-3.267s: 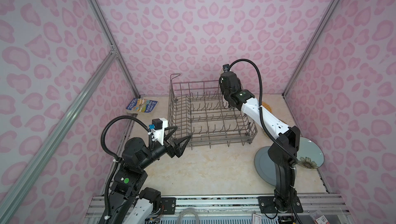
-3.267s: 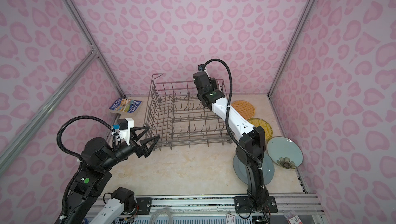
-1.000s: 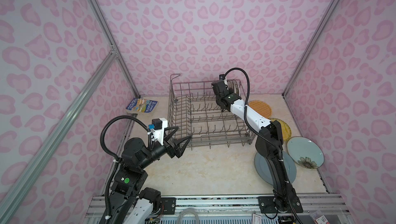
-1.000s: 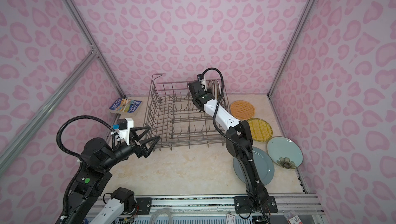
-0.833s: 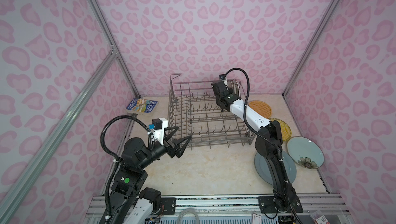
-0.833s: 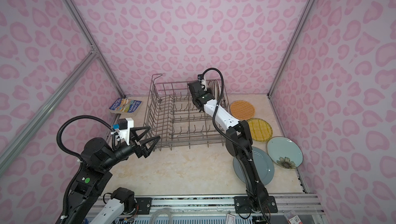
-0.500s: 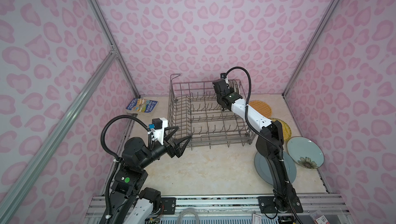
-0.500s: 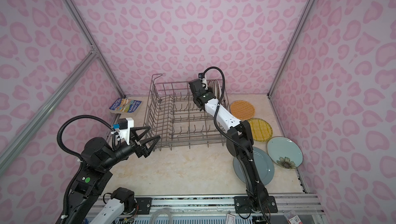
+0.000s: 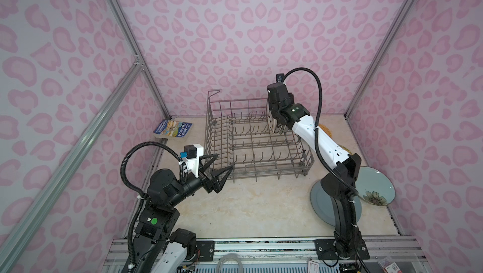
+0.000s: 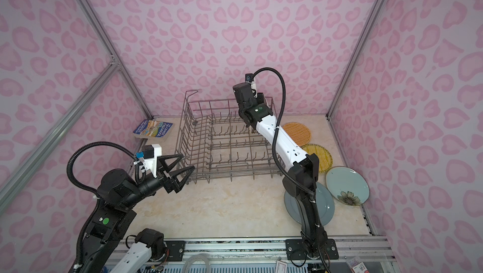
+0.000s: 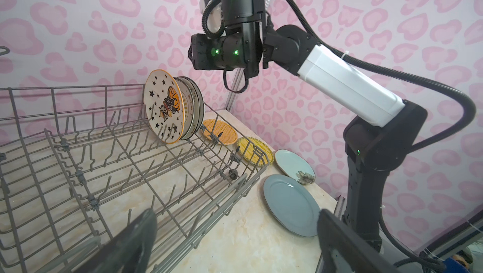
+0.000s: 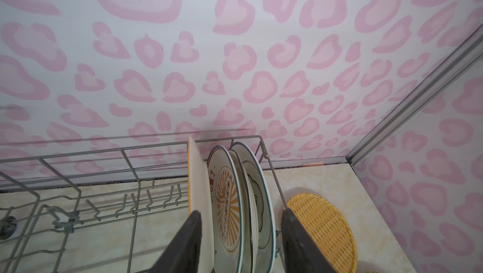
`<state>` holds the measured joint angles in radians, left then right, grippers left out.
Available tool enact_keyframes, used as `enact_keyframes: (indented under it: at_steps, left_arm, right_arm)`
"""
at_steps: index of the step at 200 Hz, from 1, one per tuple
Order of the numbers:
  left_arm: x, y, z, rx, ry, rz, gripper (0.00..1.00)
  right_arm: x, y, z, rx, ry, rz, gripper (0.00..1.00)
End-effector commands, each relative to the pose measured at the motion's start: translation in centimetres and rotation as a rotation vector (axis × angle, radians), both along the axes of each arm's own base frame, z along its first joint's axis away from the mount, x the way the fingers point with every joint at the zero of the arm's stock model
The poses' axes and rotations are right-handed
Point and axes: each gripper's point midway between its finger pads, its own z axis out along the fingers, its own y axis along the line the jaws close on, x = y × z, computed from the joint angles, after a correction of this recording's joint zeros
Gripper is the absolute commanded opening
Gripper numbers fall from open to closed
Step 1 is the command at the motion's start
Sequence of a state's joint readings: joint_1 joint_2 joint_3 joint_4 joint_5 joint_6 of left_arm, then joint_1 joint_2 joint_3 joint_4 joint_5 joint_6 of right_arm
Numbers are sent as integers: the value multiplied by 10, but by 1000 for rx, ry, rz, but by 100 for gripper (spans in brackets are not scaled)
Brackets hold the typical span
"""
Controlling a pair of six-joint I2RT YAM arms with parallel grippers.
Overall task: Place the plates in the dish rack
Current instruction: 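Open the right gripper and withdraw it from the rack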
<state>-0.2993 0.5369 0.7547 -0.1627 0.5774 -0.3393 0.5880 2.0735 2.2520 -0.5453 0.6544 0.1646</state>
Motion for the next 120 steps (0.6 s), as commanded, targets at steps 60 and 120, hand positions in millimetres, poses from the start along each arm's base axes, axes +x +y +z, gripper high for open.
enact_keyframes:
  at_steps: [60, 120]
  left_arm:
    - [-2, -3, 6, -19, -21, -23, 97]
    - [-5, -6, 7, -32, -16, -56, 97]
  right_arm:
    - [-88, -63, 34, 56, -10, -5, 62]
    - [-180, -137, -27, 232, 97, -13, 73]
